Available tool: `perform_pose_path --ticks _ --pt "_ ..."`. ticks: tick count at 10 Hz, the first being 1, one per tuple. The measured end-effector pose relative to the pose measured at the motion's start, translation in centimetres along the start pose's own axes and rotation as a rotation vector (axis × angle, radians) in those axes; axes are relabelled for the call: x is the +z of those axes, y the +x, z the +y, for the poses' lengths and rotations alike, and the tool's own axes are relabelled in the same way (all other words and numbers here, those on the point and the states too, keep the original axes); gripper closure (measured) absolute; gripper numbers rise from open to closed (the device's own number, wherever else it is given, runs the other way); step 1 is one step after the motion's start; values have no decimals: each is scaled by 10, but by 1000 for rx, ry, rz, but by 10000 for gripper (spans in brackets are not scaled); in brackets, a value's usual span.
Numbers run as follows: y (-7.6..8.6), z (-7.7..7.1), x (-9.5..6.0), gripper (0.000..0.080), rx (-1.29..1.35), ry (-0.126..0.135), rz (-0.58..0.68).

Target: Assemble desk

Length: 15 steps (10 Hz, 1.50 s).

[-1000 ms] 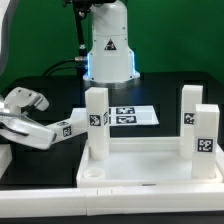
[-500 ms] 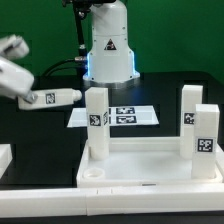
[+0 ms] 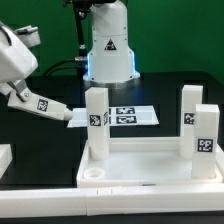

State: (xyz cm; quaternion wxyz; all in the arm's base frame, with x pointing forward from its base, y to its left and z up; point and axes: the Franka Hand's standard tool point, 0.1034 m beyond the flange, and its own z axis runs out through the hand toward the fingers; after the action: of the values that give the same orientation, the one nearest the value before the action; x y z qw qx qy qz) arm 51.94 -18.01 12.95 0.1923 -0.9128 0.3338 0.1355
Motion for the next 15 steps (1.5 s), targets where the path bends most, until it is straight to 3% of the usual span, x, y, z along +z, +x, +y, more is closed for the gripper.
perform_pose_path --ticks 1,2,3,7,10,11,12,13,15 --pt "7 -30 -25 514 -76 -26 49" --pt "13 -60 -37 514 -147 -58 138" --pt "7 -83 -36 514 -197 -66 216" --pt "17 -84 -35 514 -204 -83 483" --pt "14 -143 -25 514 -312 -116 685" --pt "8 -162 -11 512 -338 -130 749" --pt "0 -166 1 512 -340 -126 802" --pt "1 -162 1 512 -352 -133 833" --pt "-2 -166 7 512 -355 -134 825"
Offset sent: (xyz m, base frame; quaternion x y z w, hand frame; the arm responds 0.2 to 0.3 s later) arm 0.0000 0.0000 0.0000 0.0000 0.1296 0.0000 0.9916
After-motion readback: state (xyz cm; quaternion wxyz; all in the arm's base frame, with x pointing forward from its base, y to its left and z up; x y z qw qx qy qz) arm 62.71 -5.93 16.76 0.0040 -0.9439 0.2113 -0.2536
